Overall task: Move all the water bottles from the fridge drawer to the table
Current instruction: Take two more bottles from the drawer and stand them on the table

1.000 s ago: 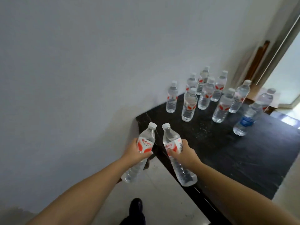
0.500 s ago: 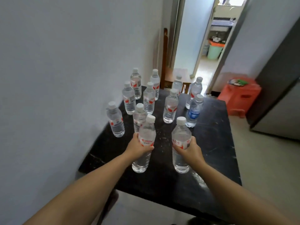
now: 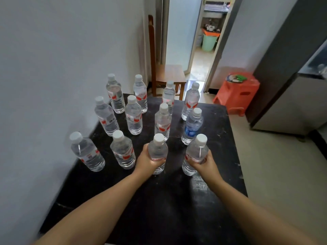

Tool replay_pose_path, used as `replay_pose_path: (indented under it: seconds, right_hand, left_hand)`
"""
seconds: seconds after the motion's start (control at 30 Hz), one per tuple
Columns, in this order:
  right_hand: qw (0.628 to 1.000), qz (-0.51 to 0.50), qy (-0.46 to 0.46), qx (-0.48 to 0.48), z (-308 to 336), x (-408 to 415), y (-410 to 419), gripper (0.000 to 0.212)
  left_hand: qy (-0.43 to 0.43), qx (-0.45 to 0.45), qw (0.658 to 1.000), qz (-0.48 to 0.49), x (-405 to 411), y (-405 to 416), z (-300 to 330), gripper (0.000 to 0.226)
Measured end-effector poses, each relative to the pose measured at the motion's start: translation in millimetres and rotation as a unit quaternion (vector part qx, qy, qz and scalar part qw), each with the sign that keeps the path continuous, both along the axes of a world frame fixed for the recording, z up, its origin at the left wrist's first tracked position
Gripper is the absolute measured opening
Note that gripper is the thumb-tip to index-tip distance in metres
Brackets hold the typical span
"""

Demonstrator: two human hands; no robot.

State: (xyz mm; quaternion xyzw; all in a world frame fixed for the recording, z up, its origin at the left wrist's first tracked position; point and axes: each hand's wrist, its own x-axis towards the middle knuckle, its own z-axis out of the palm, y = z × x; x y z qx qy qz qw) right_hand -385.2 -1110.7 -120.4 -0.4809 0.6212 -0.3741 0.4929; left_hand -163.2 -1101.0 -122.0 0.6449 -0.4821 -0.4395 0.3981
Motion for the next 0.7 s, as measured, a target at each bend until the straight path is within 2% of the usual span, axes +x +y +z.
replay_pose_path:
  seconds: [0.27,0.43,0.57,0.7]
  right_hand:
    - [0.999,0.015,0.051,0.004,-20.0,-3.9,-8.4,0.061]
    - [0.995,0.022,0.092,0.010,-20.7,-9.5,-9.8,0.070]
    - [0.993,0.038,0.104,0.036,-22.9,-14.2,-5.3,0.071]
    - [0.990,0.058,0.112,0.057,-11.3,-14.9,3.5,0.077]
  left_hand:
    - [0.007,0.002,1.000,0.026,-13.3,-5.8,-18.7,0.063]
    - [0.005,-0.008,1.000,0.014,-13.1,-6.3,-21.3,0.062]
    - [-0.028,0.010,1.000,-0.001,-10.3,-9.8,-19.8,0.061]
    - [-0.082,0.062,0.994,-0.023,-4.9,1.5,-12.9,0.090]
